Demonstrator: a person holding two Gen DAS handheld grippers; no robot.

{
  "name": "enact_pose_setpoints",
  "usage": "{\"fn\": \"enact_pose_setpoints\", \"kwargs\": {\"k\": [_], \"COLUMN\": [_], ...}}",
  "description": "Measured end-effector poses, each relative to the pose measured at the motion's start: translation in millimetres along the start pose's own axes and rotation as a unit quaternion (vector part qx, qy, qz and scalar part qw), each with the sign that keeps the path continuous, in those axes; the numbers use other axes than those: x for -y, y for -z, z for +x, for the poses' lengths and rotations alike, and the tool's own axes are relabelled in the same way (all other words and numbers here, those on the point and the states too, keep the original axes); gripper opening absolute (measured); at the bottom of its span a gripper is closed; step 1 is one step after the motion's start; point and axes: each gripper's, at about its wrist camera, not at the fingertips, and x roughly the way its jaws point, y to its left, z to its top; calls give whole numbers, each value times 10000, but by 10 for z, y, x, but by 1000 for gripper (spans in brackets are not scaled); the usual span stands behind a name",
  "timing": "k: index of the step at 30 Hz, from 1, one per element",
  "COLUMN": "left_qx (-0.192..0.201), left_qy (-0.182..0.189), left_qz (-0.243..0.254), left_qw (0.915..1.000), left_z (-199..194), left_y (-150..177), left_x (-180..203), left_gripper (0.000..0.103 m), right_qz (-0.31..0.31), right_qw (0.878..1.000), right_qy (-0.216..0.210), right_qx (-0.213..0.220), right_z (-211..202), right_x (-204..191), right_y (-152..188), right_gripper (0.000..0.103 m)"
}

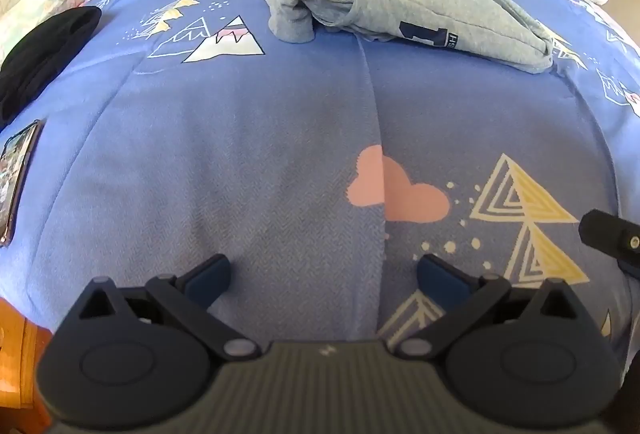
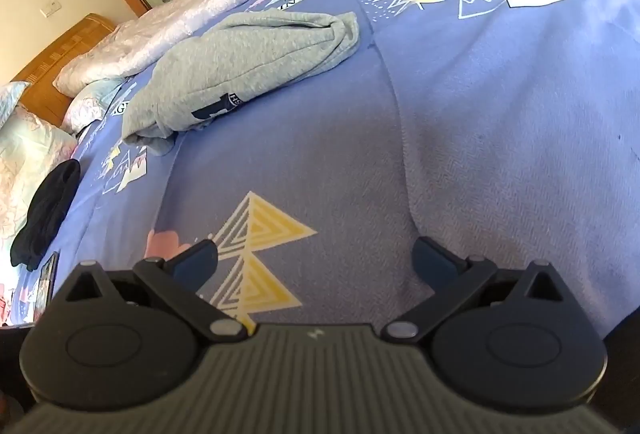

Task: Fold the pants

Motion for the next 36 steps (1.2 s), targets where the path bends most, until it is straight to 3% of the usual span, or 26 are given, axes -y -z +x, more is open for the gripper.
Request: {"fn": "enact_pose_setpoints", "kwargs": {"k": [15,16,17,20,22,24,28,30,31,34,36], "left_qx": [25,40,78,436,782,1014,1011,928,865,723,693], "left_qy": [13,60,125,155,-49,-216,-272,-271,-261,-183,-114], "left_qz": [-23,-36,-73,-142,-66,-45,-234,-367,-437,-523,-573], "left_qw": [10000,10000,9999,9988,9969,9946,9942,9946,9950,9958,9959], "left_z": [-20,-30,-42,-140,-214,-263,-250,-227,-212,-209,-231], "left_y": [0,-6,-17,-59,-109,-159,-275,-302,-312,-291,-294], "left_x": [3,-11,-33,-131,-195,-271,-436,-508,-548,-633,-696], "left_gripper": [103,103,103,99,96,93,93,92,92,92,92], "right_qz": [29,-64,-143,-288,-379,-545,-964,-1169,-1234,-1321,-1377], "right_qw": [9998,9999,9997,9994,9988,9976,9925,9887,9876,9886,9887], "right_qy": [-141,-47,-6,-106,-148,-130,-235,-243,-249,-358,-560], "right_qx": [99,150,179,168,265,401,711,910,940,621,171], "right_z": [2,-10,-18,6,23,77,345,584,743,1314,1666], "right_x": [145,126,113,110,103,70,-130,-277,-347,-529,-602], "right_y": [75,74,66,2,-72,-207,-670,-971,-1132,-1536,-1697], "right_gripper": [100,86,65,36,27,27,30,38,48,50,64]}}
